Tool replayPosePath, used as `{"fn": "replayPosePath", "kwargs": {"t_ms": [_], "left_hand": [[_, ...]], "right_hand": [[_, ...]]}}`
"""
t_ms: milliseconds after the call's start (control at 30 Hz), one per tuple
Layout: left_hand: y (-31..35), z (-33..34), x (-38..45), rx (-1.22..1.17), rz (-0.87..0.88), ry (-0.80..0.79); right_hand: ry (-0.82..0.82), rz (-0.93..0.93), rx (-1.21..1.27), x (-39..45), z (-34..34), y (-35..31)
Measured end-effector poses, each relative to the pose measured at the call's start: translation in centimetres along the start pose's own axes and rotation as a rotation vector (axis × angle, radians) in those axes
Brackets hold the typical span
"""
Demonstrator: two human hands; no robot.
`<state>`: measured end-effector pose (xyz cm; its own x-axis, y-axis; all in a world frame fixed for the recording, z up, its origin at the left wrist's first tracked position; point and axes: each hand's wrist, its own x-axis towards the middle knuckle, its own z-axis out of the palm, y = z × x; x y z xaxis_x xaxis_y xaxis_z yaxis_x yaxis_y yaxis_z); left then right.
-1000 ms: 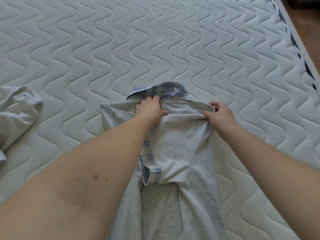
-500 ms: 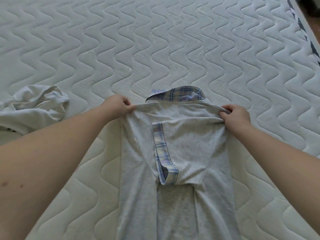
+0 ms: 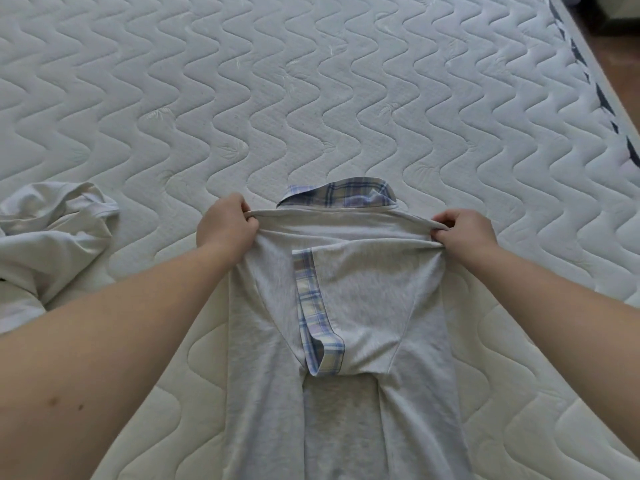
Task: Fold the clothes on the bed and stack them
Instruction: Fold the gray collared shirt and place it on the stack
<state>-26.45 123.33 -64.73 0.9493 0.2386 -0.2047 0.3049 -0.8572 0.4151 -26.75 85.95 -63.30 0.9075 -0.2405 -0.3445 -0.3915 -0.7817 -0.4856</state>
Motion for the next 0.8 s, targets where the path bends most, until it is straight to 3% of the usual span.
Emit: {"fn": "replayPosePath", "kwargs": {"t_ms": [200,333,433,567,800], "left_hand": [[1.8,-1.1,2.1,0.186,0.115,-0.259],[4.3,-1.3,4.3,0.401,0.108,-0.468],[4.2,-1.4,4.8,0.461,0.248,-0.542],[3.2,-1.3,4.8,0.335,0.33,-0.422],[3.4,-0.7,4.8,0.187,0.238,-0.194]], "right_hand": [[-0.103,-0.116,0.055,0.9,0.9,-3.1],[-0.099,-0.075,-0.038,2.3,1.7,-4.6],[-0.121,-0.058,-0.063,2.7,2.2,-4.9],[-0.058,-0.099,-0.075,2.6,2.2,-5.3],[0.025,-0.006,0.01,2.8,2.3,-5.9]]}}
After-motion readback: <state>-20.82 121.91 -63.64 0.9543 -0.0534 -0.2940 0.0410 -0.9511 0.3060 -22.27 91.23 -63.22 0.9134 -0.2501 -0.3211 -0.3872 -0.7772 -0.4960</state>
